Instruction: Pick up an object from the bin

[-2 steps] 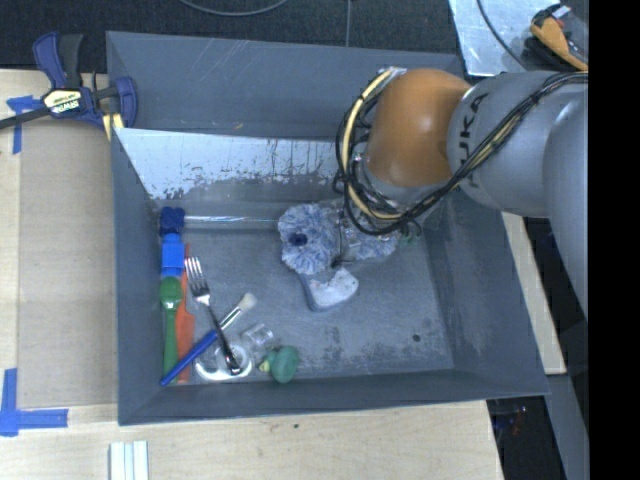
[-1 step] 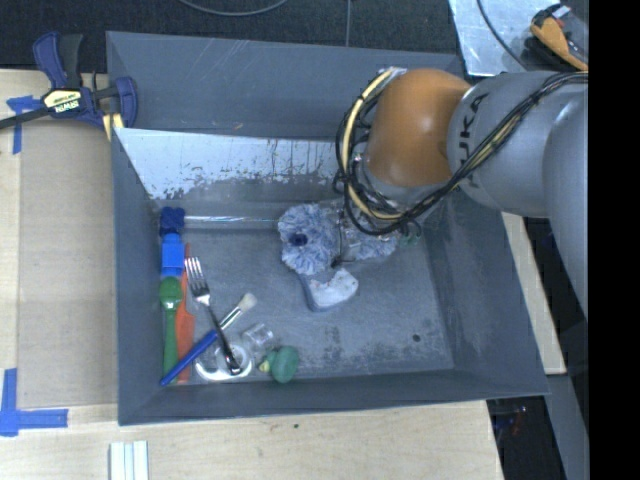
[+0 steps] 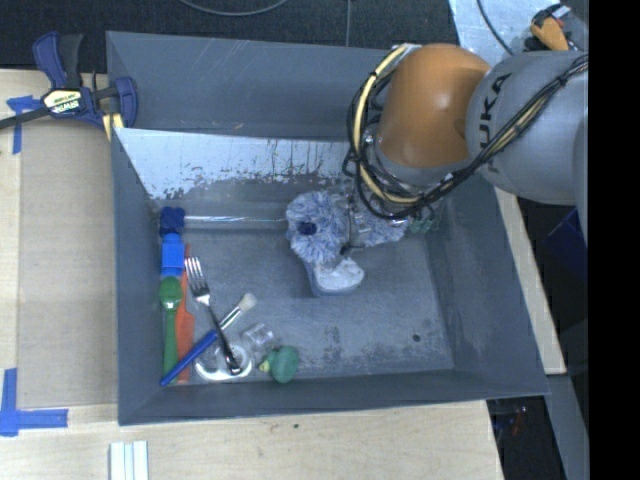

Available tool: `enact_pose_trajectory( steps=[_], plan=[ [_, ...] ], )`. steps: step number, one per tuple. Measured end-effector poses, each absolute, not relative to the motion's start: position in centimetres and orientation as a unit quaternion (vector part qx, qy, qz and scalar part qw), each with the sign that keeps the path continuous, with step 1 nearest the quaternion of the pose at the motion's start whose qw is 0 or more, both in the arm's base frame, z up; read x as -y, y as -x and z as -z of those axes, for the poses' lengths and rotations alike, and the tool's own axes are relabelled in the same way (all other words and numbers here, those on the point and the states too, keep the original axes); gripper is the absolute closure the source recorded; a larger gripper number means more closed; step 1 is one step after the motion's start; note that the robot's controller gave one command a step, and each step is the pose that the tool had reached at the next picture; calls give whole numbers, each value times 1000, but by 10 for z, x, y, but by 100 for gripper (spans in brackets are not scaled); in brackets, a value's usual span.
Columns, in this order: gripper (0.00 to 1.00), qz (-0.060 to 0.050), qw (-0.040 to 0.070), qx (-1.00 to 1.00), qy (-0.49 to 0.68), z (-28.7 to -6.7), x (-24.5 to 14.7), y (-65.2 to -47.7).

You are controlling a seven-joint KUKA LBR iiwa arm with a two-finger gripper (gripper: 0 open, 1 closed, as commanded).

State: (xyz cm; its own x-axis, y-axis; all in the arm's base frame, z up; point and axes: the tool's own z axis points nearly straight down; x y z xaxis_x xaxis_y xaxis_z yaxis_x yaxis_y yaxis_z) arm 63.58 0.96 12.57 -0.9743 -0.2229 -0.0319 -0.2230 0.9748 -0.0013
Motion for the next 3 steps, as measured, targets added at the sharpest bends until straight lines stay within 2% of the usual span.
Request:
enact_pose_trajectory(
  steps=[1,2,3],
  plan=[
    [100,-1,11,-994,111,-179,-9,-633],
    [100,-2,11,-994,110,-155,-9,-633],
    [100,-1,15,-994,110,-191,-9,-635]
  ],
)
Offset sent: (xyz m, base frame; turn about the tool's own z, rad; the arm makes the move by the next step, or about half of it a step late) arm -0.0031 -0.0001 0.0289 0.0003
